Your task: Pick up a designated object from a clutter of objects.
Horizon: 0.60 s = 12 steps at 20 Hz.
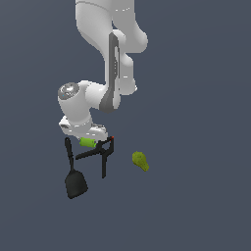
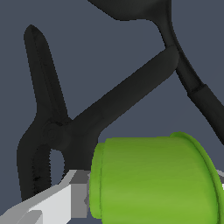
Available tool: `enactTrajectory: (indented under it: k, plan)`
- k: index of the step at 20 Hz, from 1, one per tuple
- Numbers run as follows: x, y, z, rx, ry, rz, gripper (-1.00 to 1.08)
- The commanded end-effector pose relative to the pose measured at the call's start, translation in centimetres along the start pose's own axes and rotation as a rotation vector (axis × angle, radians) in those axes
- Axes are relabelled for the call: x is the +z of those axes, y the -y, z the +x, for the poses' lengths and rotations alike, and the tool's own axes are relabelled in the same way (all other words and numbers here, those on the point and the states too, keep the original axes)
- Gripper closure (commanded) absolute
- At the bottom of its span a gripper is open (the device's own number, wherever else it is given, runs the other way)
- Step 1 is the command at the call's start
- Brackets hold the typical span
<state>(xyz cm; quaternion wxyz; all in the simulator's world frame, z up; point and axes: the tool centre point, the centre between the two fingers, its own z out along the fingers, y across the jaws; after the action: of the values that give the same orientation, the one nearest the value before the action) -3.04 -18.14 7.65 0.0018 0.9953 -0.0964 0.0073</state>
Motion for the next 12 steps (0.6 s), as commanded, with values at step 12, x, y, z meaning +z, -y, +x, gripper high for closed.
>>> enactTrajectory:
  k: [12]
  plan:
    - [-9.0, 5.5, -4.0, -0.003, 0.002, 0.000, 1.08]
